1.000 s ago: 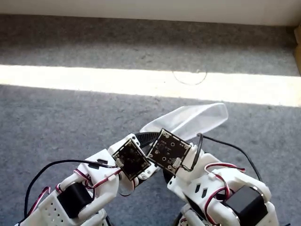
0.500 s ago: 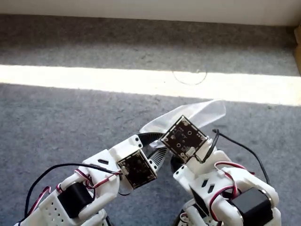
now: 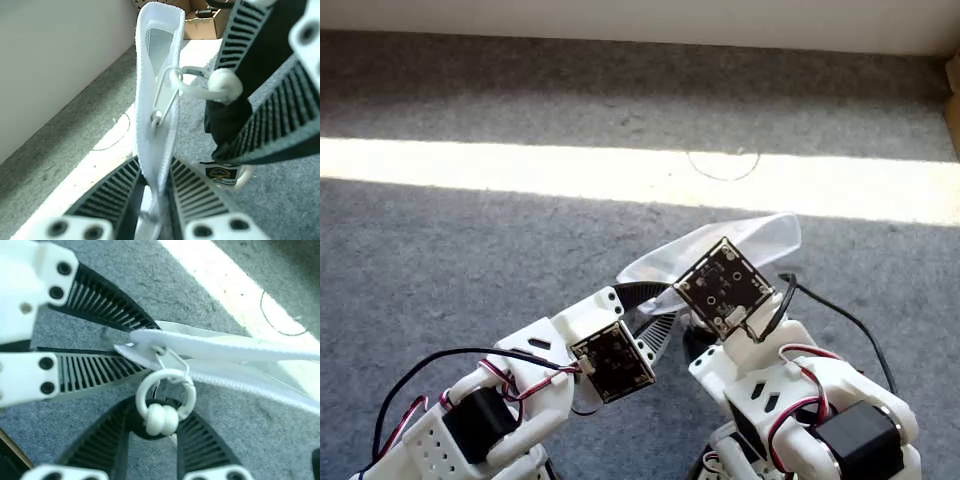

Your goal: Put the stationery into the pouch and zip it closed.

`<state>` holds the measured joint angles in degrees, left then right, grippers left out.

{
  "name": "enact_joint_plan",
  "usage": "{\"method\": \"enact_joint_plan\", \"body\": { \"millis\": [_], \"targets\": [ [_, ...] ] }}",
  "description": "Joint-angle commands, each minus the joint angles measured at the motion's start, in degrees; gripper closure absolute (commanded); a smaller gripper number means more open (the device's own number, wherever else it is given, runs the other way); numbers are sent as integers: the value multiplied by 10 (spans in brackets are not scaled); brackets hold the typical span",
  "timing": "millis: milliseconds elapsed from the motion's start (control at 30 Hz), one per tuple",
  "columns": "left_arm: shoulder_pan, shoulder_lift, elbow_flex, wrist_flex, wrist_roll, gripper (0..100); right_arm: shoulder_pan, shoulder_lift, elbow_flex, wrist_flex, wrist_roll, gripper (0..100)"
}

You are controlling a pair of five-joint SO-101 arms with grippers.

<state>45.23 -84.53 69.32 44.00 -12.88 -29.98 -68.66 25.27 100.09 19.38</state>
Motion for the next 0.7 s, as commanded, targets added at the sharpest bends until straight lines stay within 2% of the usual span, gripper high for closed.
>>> {"method": "enact_joint_plan", "body": {
  "millis": [0, 233, 667],
  "targets": [
    [1, -6, -6, 1, -6, 993, 16, 0, -29, -10, -8, 993],
    [1, -6, -5, 1, -46, 993, 118, 0, -29, -44, -9, 993],
    [-36, -6, -7, 0, -46, 993, 129, 0, -29, -54, -25, 993]
  ]
}}
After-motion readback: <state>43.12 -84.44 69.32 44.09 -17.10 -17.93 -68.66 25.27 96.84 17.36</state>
